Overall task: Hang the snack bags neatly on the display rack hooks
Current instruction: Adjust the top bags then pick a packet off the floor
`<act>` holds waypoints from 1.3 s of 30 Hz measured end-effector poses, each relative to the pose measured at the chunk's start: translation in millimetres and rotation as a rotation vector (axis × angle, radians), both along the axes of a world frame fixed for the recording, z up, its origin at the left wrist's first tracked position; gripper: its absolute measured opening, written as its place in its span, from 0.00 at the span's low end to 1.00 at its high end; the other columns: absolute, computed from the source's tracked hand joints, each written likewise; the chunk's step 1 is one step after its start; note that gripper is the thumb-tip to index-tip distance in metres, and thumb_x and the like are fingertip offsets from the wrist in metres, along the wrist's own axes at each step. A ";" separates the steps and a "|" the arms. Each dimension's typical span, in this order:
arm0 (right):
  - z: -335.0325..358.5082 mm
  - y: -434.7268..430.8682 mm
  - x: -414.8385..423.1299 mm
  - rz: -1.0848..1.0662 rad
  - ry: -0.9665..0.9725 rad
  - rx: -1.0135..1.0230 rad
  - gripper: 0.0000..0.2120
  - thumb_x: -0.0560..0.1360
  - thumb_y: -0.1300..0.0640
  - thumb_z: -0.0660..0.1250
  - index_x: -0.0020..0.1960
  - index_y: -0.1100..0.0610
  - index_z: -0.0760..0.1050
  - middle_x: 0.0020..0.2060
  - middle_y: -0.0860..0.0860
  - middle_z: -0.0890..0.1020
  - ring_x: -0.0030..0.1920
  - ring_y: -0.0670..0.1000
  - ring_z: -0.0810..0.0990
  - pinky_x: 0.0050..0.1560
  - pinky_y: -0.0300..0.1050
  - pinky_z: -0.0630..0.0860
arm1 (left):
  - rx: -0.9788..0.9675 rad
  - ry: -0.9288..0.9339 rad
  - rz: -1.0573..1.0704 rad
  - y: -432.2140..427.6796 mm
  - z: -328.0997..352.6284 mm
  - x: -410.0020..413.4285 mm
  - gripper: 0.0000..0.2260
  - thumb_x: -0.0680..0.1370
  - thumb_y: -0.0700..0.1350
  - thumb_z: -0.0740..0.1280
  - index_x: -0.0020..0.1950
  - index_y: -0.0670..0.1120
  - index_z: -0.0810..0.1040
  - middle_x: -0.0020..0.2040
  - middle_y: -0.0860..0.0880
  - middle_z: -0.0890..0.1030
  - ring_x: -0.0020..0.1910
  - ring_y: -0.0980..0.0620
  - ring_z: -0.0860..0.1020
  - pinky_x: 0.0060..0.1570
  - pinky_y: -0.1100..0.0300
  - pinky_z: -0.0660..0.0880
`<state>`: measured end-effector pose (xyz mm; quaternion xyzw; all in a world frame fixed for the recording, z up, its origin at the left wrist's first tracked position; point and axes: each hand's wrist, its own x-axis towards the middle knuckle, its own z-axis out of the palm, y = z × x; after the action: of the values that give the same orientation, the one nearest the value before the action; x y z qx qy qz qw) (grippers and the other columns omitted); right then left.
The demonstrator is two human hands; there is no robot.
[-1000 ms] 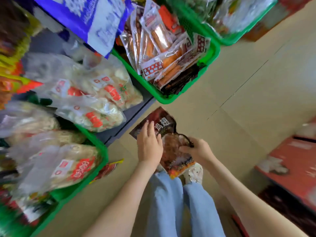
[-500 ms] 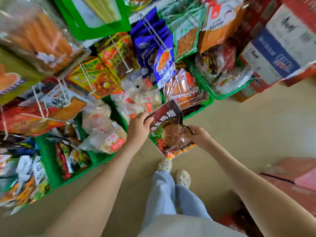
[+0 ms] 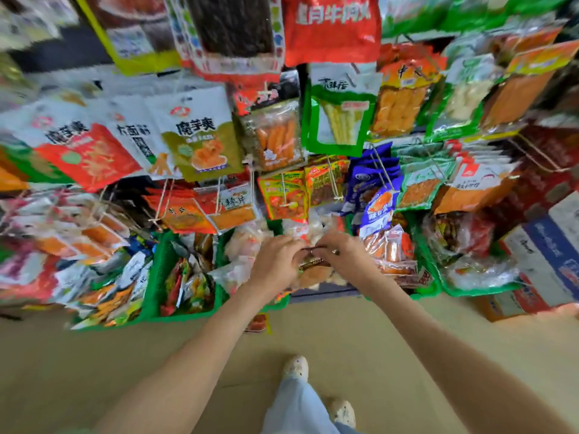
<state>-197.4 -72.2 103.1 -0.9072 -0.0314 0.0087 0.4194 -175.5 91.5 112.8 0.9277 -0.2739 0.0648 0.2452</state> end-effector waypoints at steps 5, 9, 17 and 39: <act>19.8 63.6 18.6 0.039 -0.147 -0.201 0.05 0.74 0.50 0.67 0.42 0.50 0.78 0.41 0.45 0.81 0.49 0.50 0.74 0.45 0.43 0.51 | 0.003 0.029 0.083 57.4 15.4 4.2 0.10 0.74 0.43 0.62 0.48 0.43 0.82 0.40 0.45 0.82 0.41 0.43 0.79 0.40 0.49 0.75; 25.7 115.2 34.4 0.091 -0.207 -0.221 0.06 0.75 0.51 0.65 0.44 0.50 0.80 0.42 0.45 0.82 0.53 0.49 0.72 0.45 0.40 0.48 | -0.065 0.011 0.122 110.4 22.4 9.8 0.08 0.76 0.43 0.65 0.50 0.45 0.82 0.36 0.49 0.80 0.35 0.51 0.75 0.37 0.57 0.70; 0.0 258.0 87.7 0.205 -0.164 -0.216 0.06 0.76 0.53 0.64 0.46 0.51 0.80 0.34 0.37 0.74 0.54 0.51 0.70 0.50 0.45 0.56 | 0.095 0.055 0.295 256.2 -6.4 55.2 0.09 0.79 0.50 0.62 0.55 0.52 0.80 0.46 0.52 0.80 0.50 0.50 0.75 0.54 0.55 0.60; -174.5 603.1 313.7 0.049 0.098 -0.181 0.07 0.74 0.51 0.66 0.45 0.51 0.82 0.45 0.42 0.81 0.58 0.50 0.66 0.43 0.39 0.45 | 0.240 0.274 0.692 568.6 -174.6 265.9 0.13 0.80 0.51 0.59 0.53 0.51 0.82 0.51 0.52 0.81 0.58 0.49 0.72 0.55 0.54 0.50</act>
<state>116.3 531.0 -71.4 -0.9387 -0.0324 0.0661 0.3367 90.5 660.2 -61.7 0.9874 0.0850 -0.0131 0.1328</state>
